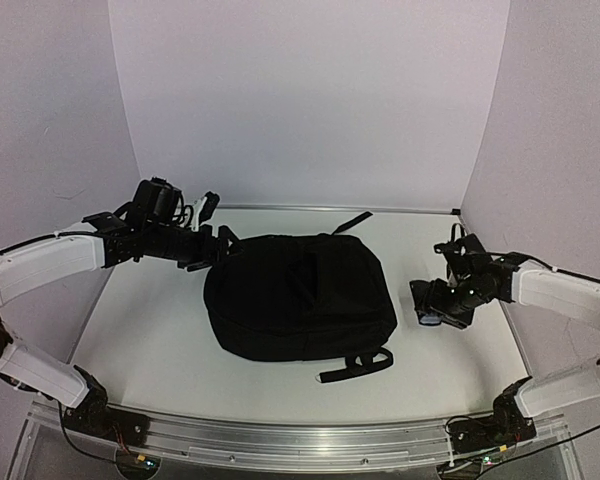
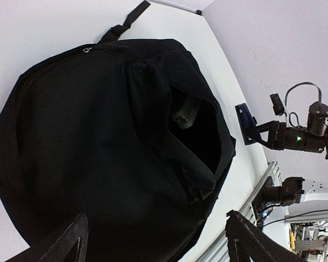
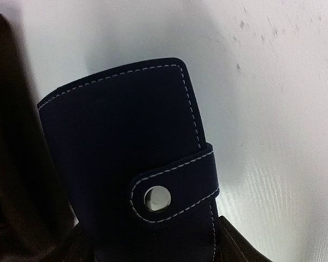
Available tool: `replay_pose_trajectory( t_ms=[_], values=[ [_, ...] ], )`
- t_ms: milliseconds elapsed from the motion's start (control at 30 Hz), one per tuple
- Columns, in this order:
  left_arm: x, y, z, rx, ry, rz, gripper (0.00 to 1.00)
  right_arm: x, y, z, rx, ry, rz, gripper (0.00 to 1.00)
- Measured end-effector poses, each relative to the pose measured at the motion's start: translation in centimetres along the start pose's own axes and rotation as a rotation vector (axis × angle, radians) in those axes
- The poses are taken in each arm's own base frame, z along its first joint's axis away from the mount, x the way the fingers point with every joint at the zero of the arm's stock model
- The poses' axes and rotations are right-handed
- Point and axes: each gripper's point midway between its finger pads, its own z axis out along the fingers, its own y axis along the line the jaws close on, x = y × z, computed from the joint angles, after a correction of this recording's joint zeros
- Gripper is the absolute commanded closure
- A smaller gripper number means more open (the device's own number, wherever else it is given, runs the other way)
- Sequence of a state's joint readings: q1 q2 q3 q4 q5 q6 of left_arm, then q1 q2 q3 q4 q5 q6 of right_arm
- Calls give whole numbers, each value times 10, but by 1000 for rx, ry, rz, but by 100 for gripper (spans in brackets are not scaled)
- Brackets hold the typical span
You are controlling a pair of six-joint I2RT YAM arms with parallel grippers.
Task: Pack the student bag
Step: Pick up the personal item from the center of the board, then place the personal item in the student bag.
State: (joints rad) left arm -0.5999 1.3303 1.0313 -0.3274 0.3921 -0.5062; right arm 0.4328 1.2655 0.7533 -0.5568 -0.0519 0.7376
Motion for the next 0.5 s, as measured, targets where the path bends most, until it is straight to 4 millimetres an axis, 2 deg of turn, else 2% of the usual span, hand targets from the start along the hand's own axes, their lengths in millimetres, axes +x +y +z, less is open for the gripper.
replay_pose_trajectory(
  t_ms=[167,300,367,500],
  values=[
    [-7,-23,-6,105,-17,-23,14,-22,84,-63,-215,-134,-103,41],
    [-19,-52,-11,235,-45,-41,13,-16,152,-105,-380,-196,-206,40],
    [-22,-72,-12,308,-45,-37,13,-8,183,-117,-439,-208,-261,40],
    [-24,-104,-10,424,-27,-12,12,18,234,-118,-488,-204,-390,39]
  ],
)
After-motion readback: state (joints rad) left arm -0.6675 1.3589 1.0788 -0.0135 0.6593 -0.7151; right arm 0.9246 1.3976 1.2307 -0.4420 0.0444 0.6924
